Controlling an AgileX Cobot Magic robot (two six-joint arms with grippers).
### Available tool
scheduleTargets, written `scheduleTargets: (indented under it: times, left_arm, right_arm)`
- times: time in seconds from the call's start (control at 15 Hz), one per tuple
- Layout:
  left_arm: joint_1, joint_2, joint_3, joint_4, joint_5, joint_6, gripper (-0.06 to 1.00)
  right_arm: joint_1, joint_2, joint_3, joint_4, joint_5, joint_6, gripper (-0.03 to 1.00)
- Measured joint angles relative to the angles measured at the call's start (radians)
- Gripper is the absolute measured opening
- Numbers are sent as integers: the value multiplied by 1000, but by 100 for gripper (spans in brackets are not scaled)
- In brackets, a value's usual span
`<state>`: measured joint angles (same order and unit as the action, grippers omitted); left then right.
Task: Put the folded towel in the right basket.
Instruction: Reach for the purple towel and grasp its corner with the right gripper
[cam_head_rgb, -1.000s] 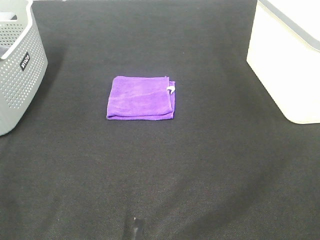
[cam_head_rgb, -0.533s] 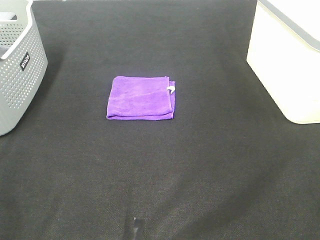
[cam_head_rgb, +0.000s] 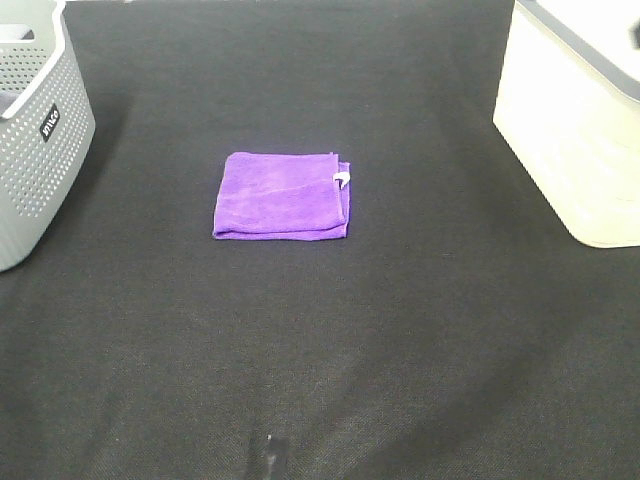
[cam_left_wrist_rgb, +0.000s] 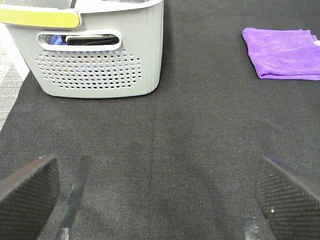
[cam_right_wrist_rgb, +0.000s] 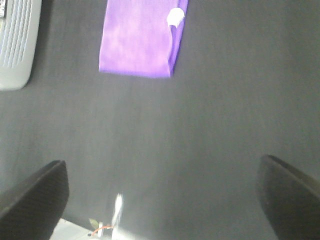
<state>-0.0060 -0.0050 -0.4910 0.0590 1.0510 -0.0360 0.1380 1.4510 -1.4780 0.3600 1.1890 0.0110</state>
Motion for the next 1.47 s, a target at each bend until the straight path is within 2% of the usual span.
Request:
scheduleTargets:
  times: [0.07,0.27,0.33,0.4,0.47,0.53,0.6,0.87,1.13,1.47]
  left_arm:
    - [0,0,0,0,0,0,99]
    - [0,0,0,0,0,0,99]
    - [0,0,0,0,0,0,99]
    - [0,0,0,0,0,0,99]
    - [0,0,0,0,0,0,99]
    - [0,0,0,0,0,0,99]
    - [0,0,0,0,0,0,99]
    - [0,0,0,0,0,0,99]
    - [0,0,0,0,0,0,99]
    - [0,0,0,0,0,0,99]
  right_arm:
    - [57,159,-121,-2,-36,16,96]
    - [153,518,-377,78,-31,15,96]
    - [165,617,-460,123,-10,8,96]
    - [165,617,-460,123,-10,8,96]
    - [169,783,-584,158,-1,-4,96]
    - [169,783,-584,158,-1,-4,96]
    - [168,909,-674,159,-1,-11,96]
    - [152,1037,-770,173,-1,-11,96]
    - [99,1144,-794,168,-50,-3,96]
    - [91,1202,-815,239,-96,-28,95]
